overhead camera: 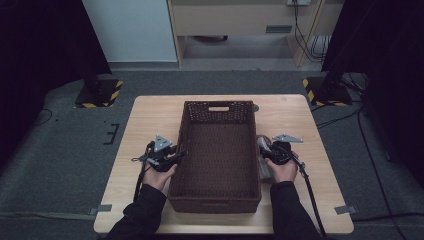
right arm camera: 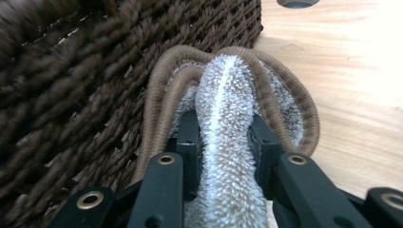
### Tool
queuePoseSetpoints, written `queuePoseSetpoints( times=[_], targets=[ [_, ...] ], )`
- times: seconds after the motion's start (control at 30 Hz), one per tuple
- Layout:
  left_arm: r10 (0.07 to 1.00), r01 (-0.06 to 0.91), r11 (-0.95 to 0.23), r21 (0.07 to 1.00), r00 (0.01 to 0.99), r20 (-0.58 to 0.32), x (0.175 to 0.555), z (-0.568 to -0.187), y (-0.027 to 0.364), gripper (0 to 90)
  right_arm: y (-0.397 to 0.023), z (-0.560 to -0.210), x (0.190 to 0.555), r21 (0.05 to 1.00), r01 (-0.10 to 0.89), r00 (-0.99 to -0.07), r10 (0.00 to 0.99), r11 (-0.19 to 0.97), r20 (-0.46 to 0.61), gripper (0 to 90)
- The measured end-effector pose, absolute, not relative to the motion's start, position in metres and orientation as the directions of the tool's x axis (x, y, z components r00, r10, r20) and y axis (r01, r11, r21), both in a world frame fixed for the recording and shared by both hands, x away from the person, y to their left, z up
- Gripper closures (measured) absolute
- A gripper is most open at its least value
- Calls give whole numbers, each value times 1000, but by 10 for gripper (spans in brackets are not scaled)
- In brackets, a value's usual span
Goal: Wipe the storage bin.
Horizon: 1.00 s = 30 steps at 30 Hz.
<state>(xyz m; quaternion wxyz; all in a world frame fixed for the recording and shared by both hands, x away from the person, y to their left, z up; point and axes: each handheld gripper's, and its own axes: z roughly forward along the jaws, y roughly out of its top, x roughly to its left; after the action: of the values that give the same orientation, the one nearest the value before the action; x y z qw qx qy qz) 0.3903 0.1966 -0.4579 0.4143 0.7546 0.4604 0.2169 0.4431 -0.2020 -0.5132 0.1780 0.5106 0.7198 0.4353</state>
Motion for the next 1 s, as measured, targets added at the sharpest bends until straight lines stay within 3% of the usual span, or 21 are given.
queuePoseSetpoints(
  times=[0.27, 0.47, 0.63, 0.73, 1.0],
  targets=[
    [873, 515, -233, 825, 484, -55, 391, -458, 197, 642, -224, -466, 435, 868, 493, -426, 888, 67, 174, 716],
    [874, 512, -229, 828, 482, -57, 391, -458, 197, 642, -227, -426, 417, 916, 400, -500, 842, 18, 202, 716],
    [874, 512, -229, 828, 482, -57, 391, -458, 197, 642, -209, -444, 417, 889, 448, -521, 836, 95, 173, 717],
    [874, 513, -229, 827, 482, -57, 391, -458, 197, 642, -210, -460, 418, 887, 461, -493, 841, 33, 225, 717],
    [878, 516, -216, 829, 475, -67, 392, -459, 196, 643, -203, -491, 426, 829, 547, -461, 869, 118, 180, 717]
  ],
)
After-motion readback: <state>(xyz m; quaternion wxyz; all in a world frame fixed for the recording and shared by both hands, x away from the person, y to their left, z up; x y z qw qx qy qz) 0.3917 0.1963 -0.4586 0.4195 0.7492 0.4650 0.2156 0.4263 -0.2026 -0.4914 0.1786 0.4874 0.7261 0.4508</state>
